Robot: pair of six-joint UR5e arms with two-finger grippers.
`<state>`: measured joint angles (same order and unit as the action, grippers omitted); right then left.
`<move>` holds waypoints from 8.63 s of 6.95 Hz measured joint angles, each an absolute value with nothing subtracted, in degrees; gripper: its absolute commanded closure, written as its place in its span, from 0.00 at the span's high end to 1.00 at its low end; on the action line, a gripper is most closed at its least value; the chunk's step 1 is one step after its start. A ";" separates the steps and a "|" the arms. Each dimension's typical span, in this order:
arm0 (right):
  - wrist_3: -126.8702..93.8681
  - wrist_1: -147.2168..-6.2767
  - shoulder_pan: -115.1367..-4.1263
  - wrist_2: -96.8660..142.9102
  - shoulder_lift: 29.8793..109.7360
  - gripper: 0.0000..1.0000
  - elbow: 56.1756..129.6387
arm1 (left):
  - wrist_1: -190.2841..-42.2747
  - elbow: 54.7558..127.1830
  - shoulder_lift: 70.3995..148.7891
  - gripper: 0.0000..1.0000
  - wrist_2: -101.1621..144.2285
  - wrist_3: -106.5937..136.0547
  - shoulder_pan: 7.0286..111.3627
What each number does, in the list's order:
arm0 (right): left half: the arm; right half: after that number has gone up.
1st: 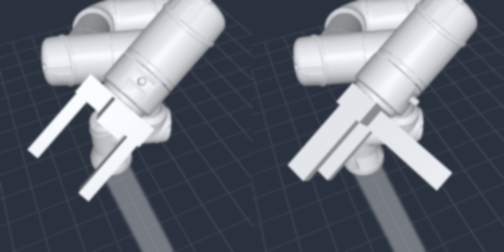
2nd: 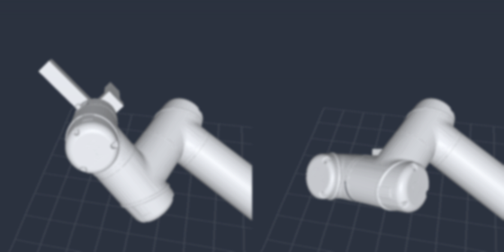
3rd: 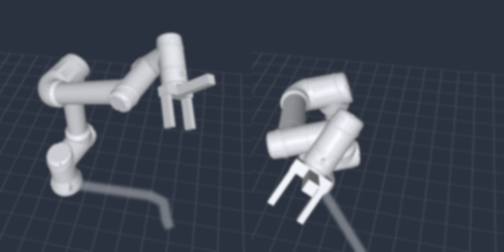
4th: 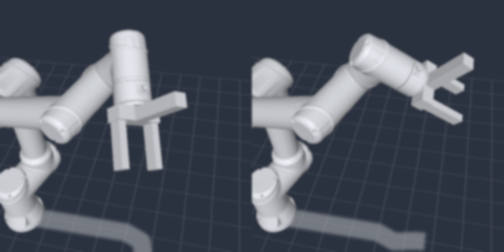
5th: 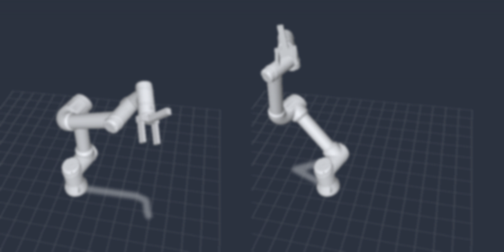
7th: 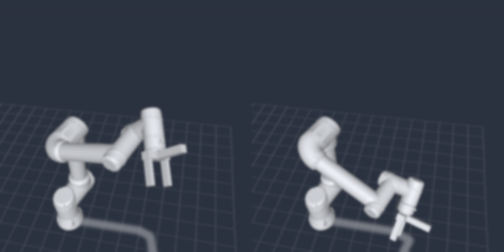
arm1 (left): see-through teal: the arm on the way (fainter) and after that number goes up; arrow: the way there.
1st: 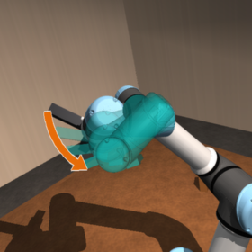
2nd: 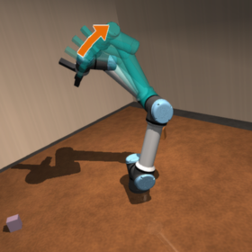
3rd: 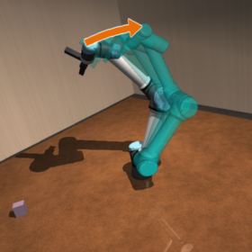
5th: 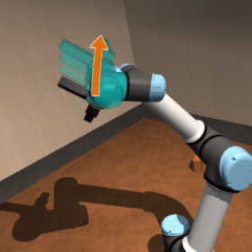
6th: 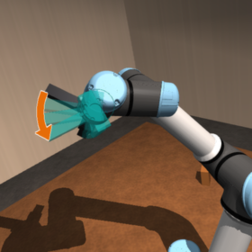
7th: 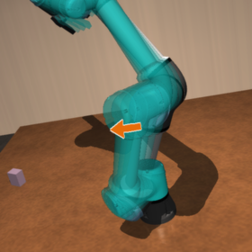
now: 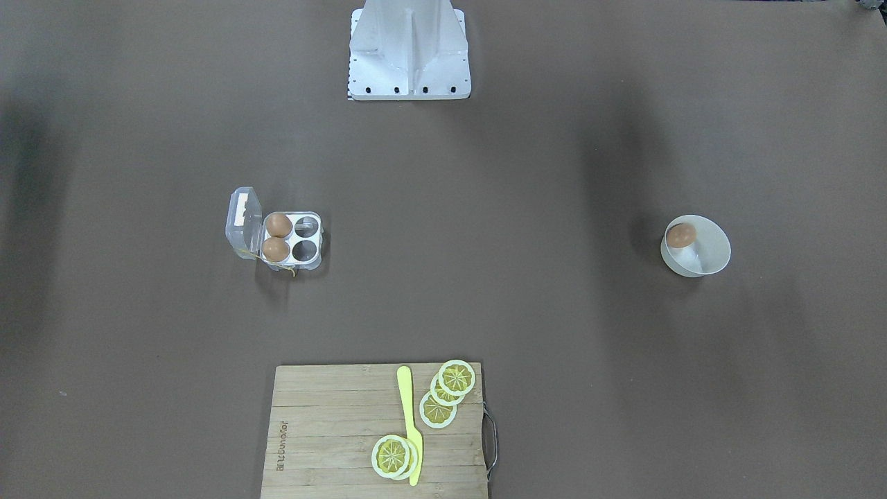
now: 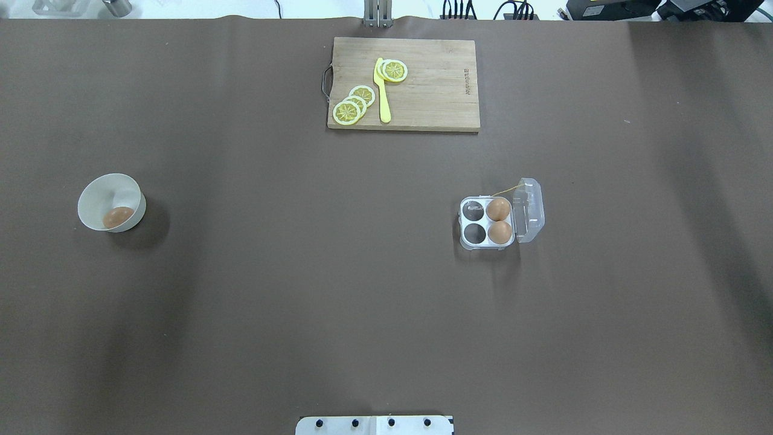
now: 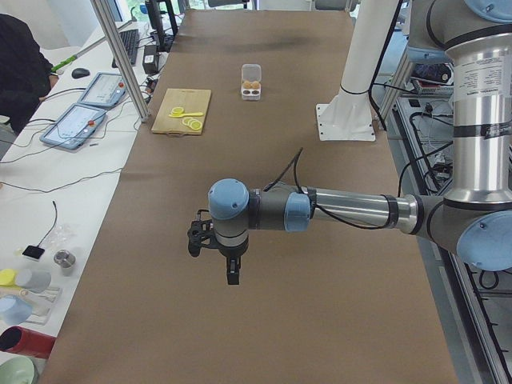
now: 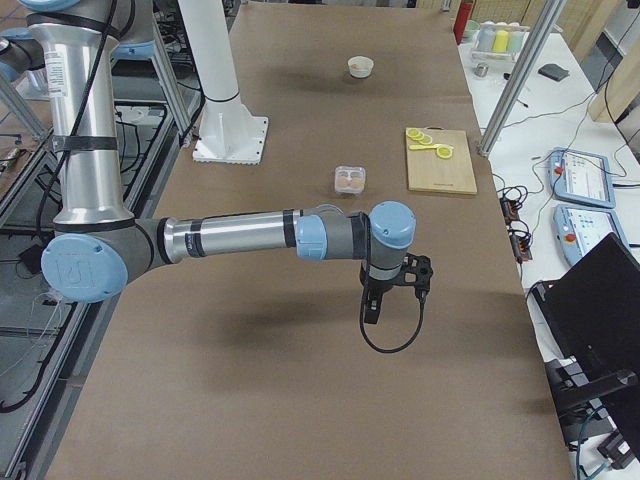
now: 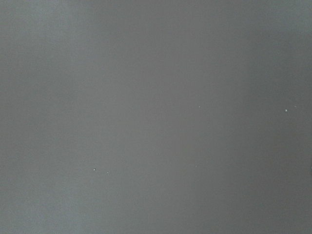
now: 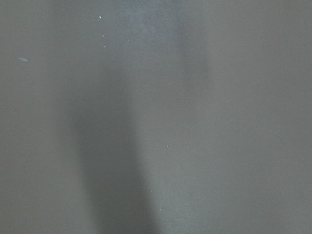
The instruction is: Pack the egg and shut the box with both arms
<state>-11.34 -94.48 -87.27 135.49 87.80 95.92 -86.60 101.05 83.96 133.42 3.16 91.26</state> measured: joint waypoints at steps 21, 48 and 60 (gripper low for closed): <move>-11.59 -94.48 -87.27 139.92 87.14 1.00 96.31 | -116.30 94.67 96.45 0.80 121.02 66.01 55.88; -11.60 -94.57 -87.28 140.01 86.66 1.00 96.40 | -118.14 94.24 94.37 0.34 119.07 69.51 48.08; -11.59 -94.49 -87.28 140.17 86.59 1.00 96.41 | -117.68 104.02 93.93 0.26 127.73 71.02 58.26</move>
<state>-11.59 -94.49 -87.28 140.17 86.59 96.41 -117.68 104.02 93.93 127.73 71.02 58.26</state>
